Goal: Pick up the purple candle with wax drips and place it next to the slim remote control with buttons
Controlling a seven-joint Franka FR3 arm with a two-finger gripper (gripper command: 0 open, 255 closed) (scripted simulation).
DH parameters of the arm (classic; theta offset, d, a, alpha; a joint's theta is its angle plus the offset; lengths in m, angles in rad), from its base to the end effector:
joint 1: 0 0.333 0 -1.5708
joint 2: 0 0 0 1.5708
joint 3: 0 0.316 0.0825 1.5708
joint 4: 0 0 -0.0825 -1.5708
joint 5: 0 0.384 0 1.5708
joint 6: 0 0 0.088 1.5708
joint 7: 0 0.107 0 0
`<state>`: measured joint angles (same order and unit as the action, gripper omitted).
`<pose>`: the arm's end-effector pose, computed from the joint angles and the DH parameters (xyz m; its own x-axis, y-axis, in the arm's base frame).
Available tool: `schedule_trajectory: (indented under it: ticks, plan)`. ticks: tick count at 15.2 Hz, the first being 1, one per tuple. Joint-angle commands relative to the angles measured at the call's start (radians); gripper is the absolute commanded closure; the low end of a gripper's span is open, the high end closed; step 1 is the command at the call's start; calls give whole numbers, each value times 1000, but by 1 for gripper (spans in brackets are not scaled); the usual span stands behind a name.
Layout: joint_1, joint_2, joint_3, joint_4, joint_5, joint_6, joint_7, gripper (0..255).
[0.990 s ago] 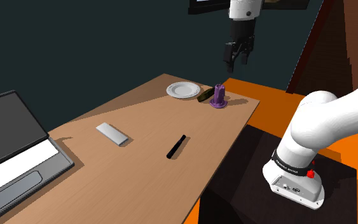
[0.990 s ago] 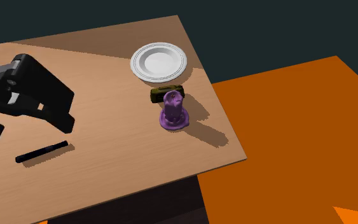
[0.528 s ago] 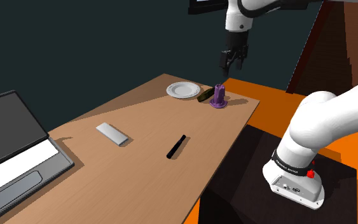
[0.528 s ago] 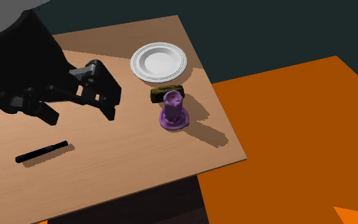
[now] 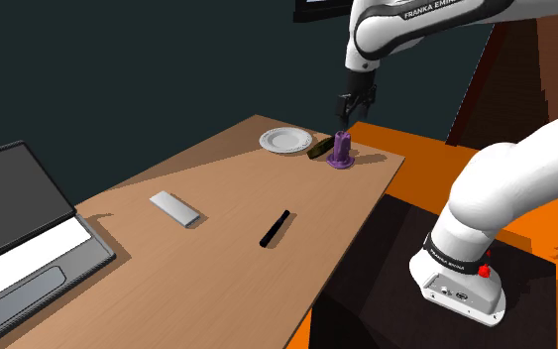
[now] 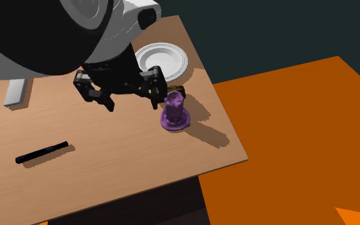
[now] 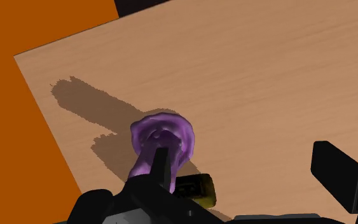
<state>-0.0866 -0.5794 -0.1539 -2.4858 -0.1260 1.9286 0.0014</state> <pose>0.3638 -0.1019 0.4862 0.9847 -0.1735 0.0178 -0.1740 -0.9841 0.0347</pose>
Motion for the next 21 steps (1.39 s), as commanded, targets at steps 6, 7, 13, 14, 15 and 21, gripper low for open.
schedule_trajectory:
  ticks: [6,7,13,14,15,21]
  plan:
    - [-26,206,-96,22,-8,221,-76,0]
    - [-28,240,-110,32,-3,250,-89,0]
    - [-33,387,-159,65,33,377,-149,0]
    - [-33,396,-161,60,35,392,-151,0]
    - [-33,406,-162,54,38,406,-153,0]
    - [-31,442,-167,37,49,458,-161,0]
